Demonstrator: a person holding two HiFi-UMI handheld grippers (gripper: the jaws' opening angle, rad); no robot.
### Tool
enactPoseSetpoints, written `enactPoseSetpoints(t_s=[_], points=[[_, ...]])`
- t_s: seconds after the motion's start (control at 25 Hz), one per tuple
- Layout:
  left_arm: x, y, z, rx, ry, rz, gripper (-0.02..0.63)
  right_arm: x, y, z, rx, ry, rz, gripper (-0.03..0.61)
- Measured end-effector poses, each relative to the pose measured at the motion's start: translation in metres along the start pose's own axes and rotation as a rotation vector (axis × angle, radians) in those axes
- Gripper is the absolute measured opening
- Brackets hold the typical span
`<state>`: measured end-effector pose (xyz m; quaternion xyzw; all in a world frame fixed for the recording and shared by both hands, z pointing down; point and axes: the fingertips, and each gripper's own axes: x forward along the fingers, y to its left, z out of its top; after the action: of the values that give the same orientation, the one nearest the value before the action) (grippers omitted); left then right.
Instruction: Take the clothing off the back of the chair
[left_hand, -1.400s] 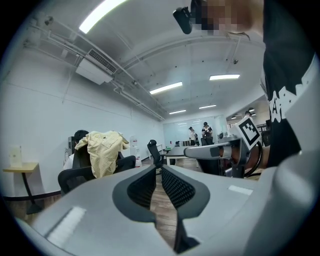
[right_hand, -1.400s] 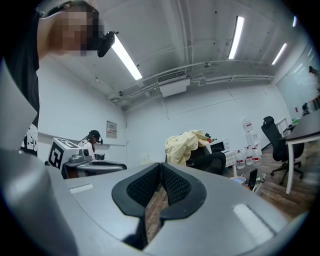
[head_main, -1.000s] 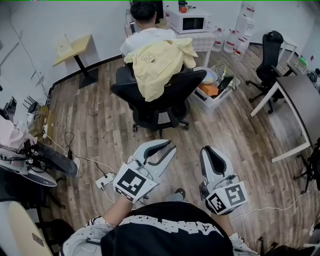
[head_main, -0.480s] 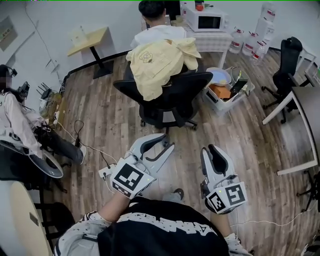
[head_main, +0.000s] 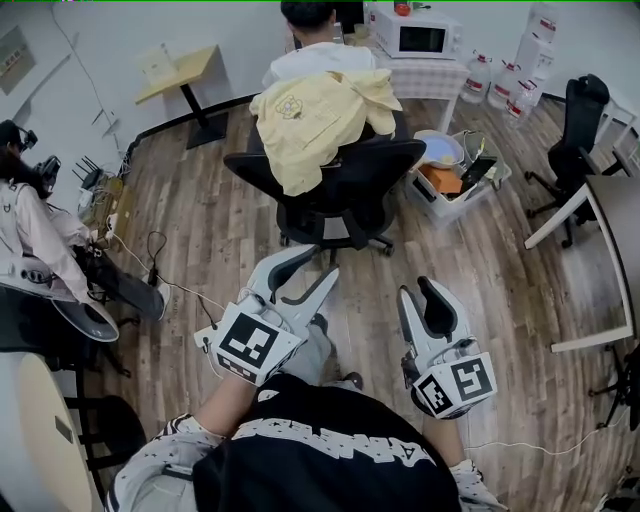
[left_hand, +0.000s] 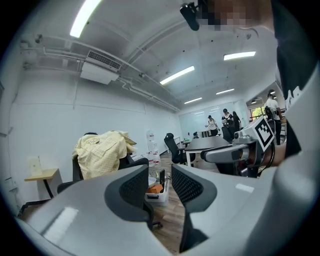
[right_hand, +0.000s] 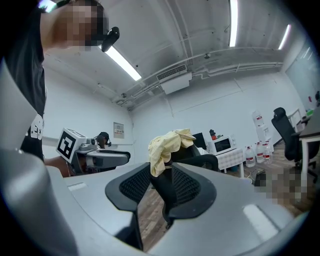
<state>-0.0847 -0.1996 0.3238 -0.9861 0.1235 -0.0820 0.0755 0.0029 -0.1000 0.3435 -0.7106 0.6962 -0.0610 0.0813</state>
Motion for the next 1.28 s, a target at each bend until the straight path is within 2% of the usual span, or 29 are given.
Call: enactPoseSetpoints(t_s=[0.32, 0.44, 0.76, 0.88, 1.28], points=[[0.022, 0.036, -0.008, 0.017, -0.016, 0.030, 0.147, 0.042, -0.011, 0.004, -0.061, 0.003, 0.028, 0.152], [0.037, 0.051, -0.005, 0.014, -0.034, 0.060, 0.158, 0.056, -0.023, 0.012, -0.063, 0.009, 0.028, 0.171], [0.066, 0.092, 0.000, 0.016, -0.054, 0.148, 0.178, 0.113, -0.044, 0.028, -0.101, 0.017, 0.098, 0.200], [0.075, 0.107, 0.004, 0.006, -0.070, 0.184, 0.195, 0.132, -0.047, 0.035, -0.120, 0.023, 0.125, 0.207], [0.102, 0.140, 0.001, -0.016, -0.034, 0.253, 0.281, 0.186, -0.066, 0.051, -0.112, 0.047, 0.164, 0.230]])
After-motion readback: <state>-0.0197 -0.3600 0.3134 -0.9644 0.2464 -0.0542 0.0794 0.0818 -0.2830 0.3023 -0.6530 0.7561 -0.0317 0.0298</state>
